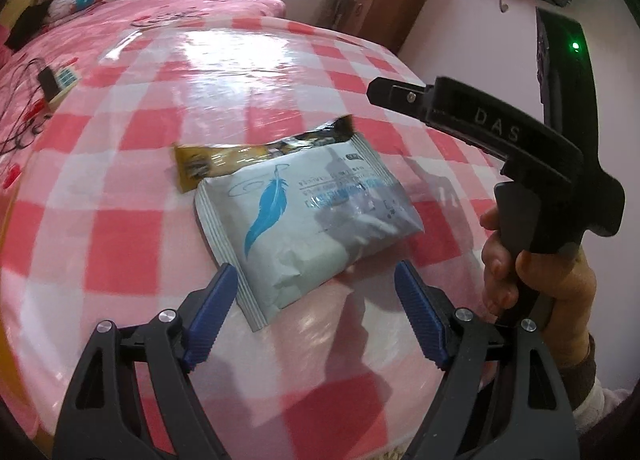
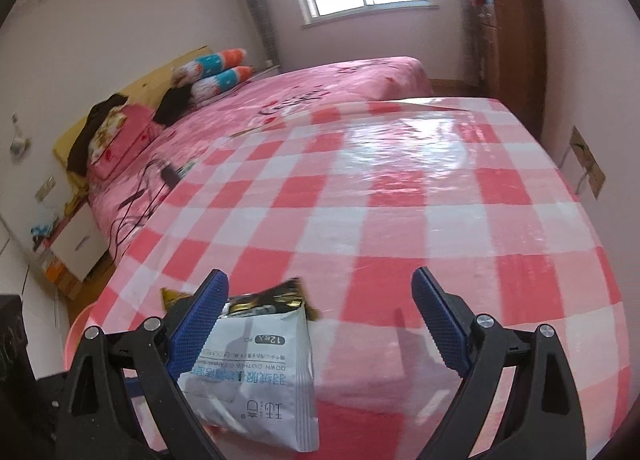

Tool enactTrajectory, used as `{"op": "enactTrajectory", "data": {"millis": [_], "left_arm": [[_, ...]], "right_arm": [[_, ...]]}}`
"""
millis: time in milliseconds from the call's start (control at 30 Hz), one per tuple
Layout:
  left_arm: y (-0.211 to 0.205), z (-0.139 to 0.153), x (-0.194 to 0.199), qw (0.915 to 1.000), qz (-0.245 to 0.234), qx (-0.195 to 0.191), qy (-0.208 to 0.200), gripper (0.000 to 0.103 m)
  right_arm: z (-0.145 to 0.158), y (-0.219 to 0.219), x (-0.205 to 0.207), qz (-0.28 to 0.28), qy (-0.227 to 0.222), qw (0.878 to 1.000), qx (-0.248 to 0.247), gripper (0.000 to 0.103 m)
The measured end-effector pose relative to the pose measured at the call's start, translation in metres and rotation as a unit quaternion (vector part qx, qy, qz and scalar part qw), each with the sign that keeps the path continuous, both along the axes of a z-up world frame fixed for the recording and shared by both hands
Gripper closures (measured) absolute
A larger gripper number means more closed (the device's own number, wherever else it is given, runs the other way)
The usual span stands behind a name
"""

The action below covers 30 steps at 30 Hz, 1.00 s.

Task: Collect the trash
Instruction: 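Lower the left tool onto the white feather wipes pack and close it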

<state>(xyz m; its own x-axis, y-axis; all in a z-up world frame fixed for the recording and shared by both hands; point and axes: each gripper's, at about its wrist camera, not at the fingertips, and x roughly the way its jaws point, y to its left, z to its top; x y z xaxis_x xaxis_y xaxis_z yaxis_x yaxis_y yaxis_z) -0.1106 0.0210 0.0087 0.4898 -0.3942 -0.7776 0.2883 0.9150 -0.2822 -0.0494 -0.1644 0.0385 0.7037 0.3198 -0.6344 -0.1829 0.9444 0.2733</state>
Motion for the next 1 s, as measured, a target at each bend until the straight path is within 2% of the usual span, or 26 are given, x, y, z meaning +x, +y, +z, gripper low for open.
{"op": "enactTrajectory", "data": {"millis": [300,400,500,600,667,733,767,833,1000], "left_arm": [[-0.054,0.001,0.032,0.998,-0.061,-0.002,-0.016,0.022],[-0.063,0.013,0.035,0.9951,-0.091,0.019,-0.033,0.022],[-0.066,0.03,0.037,0.9884,-0.13,0.054,-0.057,0.022],[-0.076,0.037,0.04,0.9769,-0.173,0.102,-0.074,0.021],[-0.087,0.036,0.045,0.964,-0.211,0.135,-0.09,0.02],[-0.094,0.032,0.049,0.9523,-0.229,0.172,-0.107,0.02],[-0.099,0.029,0.053,0.944,-0.244,0.191,-0.112,0.02],[-0.102,0.024,0.06,0.9358,-0.264,0.206,-0.111,0.02],[-0.107,0.015,0.078,0.9276,-0.292,0.214,-0.092,0.02]], "right_arm": [[-0.005,-0.062,0.012,-0.07,0.012,0.997,0.024,0.011],[-0.006,-0.081,0.012,-0.089,0.015,0.995,0.032,0.011],[-0.009,-0.097,0.014,-0.103,0.022,0.993,0.045,0.011],[-0.011,-0.105,0.015,-0.107,0.029,0.992,0.054,0.011],[-0.011,-0.104,0.015,-0.104,0.031,0.992,0.058,0.011],[-0.011,-0.103,0.016,-0.099,0.031,0.993,0.059,0.011],[-0.011,-0.101,0.016,-0.096,0.031,0.993,0.058,0.011],[-0.011,-0.1,0.015,-0.09,0.032,0.994,0.059,0.011],[-0.012,-0.099,0.015,-0.084,0.035,0.994,0.062,0.011]]}}
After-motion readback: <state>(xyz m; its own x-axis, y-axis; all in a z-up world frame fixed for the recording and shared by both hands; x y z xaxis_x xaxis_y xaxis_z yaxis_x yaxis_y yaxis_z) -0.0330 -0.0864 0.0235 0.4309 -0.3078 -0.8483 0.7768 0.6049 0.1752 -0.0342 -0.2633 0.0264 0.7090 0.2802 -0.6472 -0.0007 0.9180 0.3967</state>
